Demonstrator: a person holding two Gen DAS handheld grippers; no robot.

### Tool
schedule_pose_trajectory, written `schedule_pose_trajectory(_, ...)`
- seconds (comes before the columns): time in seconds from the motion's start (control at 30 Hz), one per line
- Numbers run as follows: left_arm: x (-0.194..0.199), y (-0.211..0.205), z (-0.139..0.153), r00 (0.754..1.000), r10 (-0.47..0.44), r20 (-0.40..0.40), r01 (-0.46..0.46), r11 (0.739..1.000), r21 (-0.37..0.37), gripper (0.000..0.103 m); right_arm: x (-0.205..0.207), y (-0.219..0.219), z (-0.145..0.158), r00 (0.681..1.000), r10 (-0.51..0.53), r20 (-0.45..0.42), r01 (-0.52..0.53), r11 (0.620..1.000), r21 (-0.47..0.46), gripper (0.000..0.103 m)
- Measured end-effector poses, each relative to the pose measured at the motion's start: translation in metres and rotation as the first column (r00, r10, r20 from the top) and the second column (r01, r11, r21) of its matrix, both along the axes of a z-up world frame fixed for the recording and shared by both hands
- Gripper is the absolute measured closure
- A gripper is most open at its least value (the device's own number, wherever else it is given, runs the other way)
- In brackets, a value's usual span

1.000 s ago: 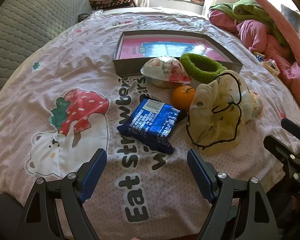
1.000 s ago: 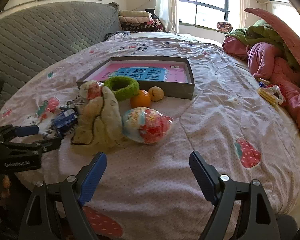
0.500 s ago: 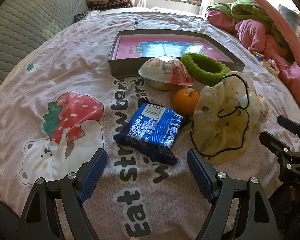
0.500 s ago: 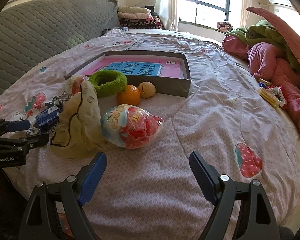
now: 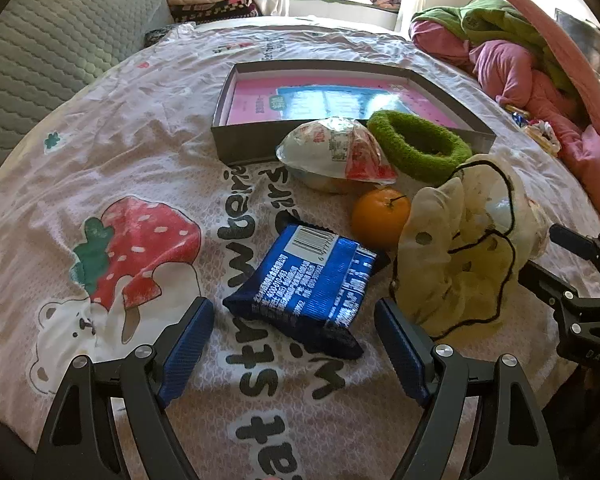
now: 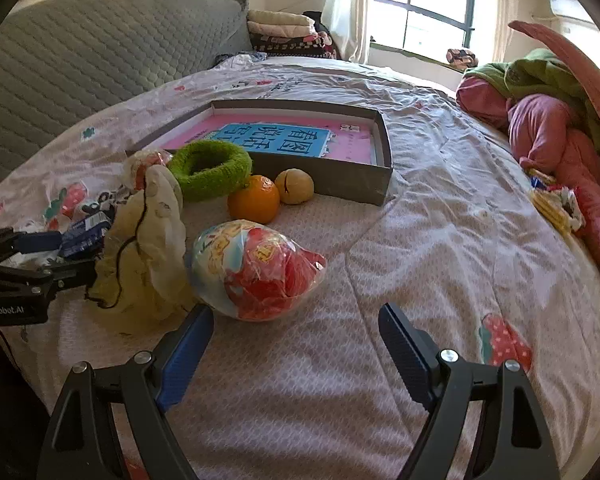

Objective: Organize objects
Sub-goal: 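Close left tool on blue biscuit packet while right tool grasps the wrapped candy egg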

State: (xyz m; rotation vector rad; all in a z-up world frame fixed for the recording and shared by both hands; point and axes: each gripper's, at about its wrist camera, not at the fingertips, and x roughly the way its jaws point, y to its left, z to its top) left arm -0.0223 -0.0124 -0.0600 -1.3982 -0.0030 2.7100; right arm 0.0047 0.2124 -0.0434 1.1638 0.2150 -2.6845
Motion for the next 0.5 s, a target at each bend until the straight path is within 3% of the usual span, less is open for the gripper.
schedule_pose_trajectory(0.5, -0.016, -0.004, -0.003, 1.0, 0.008, 0.01, -0.008, 1.0, 0.021, 0.02, -0.018, -0.018, -0.004, 0.994, 0.105, -0.008, -0.104, 0.994, 0.038, 0.021)
